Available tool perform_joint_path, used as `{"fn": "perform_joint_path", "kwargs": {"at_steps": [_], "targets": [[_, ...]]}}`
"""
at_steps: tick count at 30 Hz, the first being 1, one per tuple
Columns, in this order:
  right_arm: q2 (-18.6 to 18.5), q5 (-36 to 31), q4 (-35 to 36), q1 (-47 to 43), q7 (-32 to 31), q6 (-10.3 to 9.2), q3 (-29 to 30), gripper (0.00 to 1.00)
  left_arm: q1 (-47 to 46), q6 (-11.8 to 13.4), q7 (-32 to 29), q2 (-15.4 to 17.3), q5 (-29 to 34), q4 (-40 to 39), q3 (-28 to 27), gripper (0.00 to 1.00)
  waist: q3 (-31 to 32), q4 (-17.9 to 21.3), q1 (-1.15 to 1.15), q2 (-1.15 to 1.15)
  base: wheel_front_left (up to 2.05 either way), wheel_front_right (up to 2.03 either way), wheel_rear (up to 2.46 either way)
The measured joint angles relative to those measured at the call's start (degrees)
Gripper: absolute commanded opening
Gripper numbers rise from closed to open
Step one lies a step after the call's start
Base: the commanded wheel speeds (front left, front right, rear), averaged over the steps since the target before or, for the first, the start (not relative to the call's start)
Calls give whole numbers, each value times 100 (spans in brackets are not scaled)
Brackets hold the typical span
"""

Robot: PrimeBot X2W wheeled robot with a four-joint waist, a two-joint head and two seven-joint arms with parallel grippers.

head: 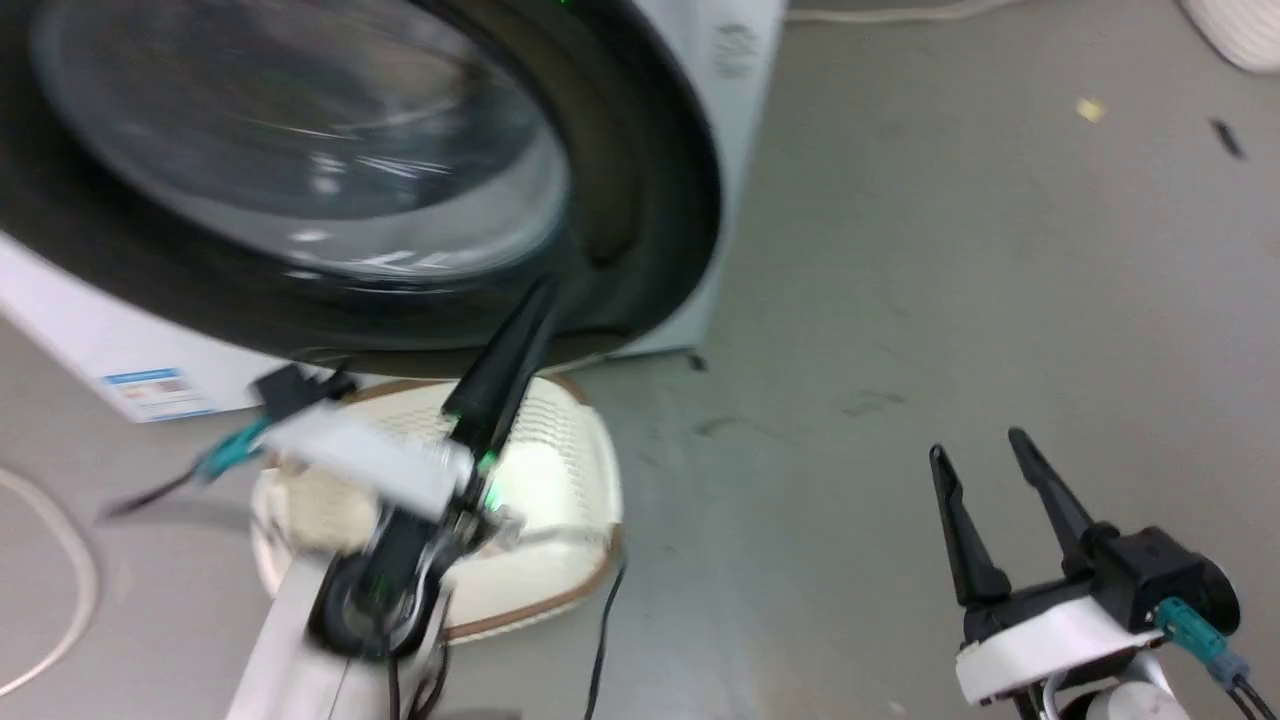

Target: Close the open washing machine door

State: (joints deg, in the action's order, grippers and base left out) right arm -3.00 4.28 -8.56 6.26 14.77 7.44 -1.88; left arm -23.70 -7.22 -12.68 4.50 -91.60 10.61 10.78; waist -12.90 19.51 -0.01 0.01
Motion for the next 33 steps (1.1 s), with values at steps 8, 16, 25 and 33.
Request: {"fn": "perform_joint_path", "kwargs": {"at_steps": [8, 16, 25, 33], "targets": [[-22, -202, 0, -334, 0, 0, -14, 100, 1715, 0, 2239, 1354, 3256, -911, 584, 100, 637, -1049, -1, 0, 0, 0, 0], [-66, -234, -1, -597, 0, 0, -3, 100, 2171, 275, 2736, 1330, 5537, -1038, 204, 100, 1125, -1727, -1, -1, 0, 0, 0], [-74, -236, 4, -722, 0, 0, -73, 100, 2716, 757, 2738, 921, 7778, -1312, -388, 100, 1310, -2095, 0, -1, 0, 0, 0], [-177, 208, 221, -641, -55, 0, -260, 0, 2671, 787, 2737, 605, 8212, -1238, -444, 100, 967, -2338, 0, -1, 0, 0, 0]]}}
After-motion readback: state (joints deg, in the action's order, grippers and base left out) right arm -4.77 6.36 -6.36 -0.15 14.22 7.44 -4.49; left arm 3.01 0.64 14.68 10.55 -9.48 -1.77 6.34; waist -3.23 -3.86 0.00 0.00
